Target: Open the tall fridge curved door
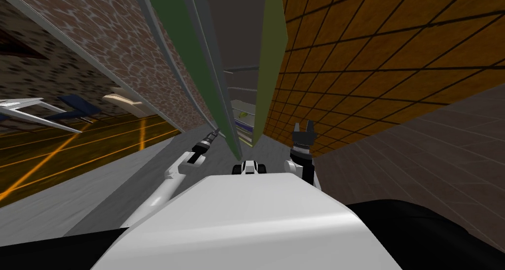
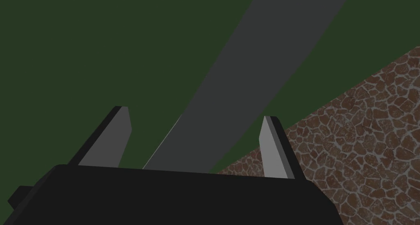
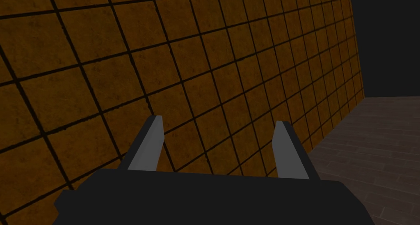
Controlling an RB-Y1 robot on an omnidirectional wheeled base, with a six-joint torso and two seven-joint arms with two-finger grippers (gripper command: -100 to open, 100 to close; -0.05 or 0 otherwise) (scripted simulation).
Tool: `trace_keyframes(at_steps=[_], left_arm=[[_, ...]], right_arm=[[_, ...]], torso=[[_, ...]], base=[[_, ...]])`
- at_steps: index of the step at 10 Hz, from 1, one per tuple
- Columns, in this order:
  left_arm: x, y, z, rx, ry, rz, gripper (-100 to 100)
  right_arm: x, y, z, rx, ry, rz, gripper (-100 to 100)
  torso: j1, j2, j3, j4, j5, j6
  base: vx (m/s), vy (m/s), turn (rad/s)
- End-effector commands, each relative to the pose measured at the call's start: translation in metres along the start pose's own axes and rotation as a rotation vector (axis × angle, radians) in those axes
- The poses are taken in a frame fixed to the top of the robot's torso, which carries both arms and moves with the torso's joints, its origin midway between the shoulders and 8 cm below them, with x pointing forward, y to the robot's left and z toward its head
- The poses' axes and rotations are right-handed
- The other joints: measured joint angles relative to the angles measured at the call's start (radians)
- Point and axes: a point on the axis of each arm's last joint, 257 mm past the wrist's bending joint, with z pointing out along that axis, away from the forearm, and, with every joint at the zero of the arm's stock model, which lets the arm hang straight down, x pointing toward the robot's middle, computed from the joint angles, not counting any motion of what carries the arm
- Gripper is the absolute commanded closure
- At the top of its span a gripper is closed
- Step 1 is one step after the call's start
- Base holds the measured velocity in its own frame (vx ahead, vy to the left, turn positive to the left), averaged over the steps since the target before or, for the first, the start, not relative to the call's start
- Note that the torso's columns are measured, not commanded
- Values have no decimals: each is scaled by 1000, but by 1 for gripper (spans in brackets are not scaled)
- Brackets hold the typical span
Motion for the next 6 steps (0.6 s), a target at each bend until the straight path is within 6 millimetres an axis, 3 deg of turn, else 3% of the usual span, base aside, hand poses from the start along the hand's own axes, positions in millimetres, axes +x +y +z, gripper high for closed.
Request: trace_keyframes(at_steps=[1,2,4,6], left_arm=[[1,-5,0,13,9,-2,100],[6,-13,-3,40,27,0,100],[12,-22,-6,68,44,-1,100],[23,-41,-14,124,80,-6,100]], right_arm=[[0,0,0,0,0,0,0],[0,0,0,0,0,0,0],[0,0,0,0,0,0,0],[0,0,0,0,0,0,0]], torso=[[-1,1,1,1,0,-1],[-11,-3,-1,-2,-1,0],[4,1,1,-1,1,-1],[5,-6,-4,1,0,0]], base=[[-52,125,-5],[-14,195,-27],[-67,333,-60],[-36,381,-32]])
